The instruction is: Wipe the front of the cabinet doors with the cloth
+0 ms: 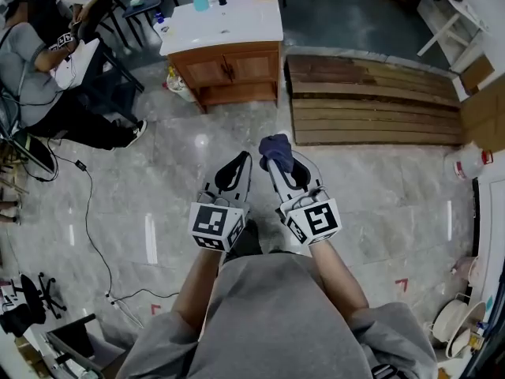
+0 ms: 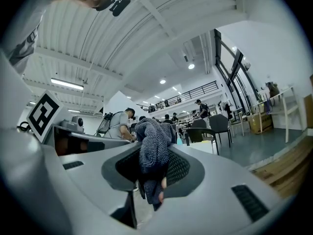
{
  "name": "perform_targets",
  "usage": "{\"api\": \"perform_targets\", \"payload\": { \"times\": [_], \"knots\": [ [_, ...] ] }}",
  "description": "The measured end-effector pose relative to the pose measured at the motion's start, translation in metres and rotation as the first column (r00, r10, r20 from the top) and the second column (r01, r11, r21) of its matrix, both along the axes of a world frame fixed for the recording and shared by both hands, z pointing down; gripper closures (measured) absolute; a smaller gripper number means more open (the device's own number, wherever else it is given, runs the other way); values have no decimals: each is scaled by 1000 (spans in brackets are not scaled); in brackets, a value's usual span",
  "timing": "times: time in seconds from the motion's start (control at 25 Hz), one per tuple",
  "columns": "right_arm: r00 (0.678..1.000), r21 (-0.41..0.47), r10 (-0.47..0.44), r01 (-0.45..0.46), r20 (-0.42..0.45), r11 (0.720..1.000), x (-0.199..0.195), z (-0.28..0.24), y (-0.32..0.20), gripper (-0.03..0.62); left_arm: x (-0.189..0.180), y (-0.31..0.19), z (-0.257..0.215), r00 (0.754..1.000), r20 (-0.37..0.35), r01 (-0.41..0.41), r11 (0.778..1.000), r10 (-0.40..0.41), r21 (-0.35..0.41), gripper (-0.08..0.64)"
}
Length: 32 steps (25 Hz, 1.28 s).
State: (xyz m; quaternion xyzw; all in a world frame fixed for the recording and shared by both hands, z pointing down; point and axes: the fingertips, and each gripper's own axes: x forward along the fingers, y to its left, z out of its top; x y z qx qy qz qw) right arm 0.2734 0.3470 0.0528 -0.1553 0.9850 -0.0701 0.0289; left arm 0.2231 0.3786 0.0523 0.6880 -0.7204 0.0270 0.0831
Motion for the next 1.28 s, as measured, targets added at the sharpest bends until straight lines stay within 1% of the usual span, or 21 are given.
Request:
{"api": "perform_targets", "payload": {
  "times": [0.16,0.4,0.84,1.16,1.28],
  "knots": [
    [1000,-8,1,-1,-16,1000,-23,11,-20,498,-23,-22,10,1000,-4,-5,1000,5,-12,540],
    [999,-20,34,-34,-25,999,-62,16,-50,497,-60,-55,18,999,-20,-27,999,27,-27,540],
    [994,-12,98,-99,-55,995,-152,20,-101,499,-153,-107,28,997,-33,-75,997,74,-31,541],
    [988,-20,133,-135,-73,991,-195,29,-118,498,-199,-123,41,993,-43,-108,993,106,-48,541],
    [986,-33,145,-148,-79,988,-208,36,-123,498,-216,-127,48,993,-52,-108,992,105,-63,541]
  ]
}}
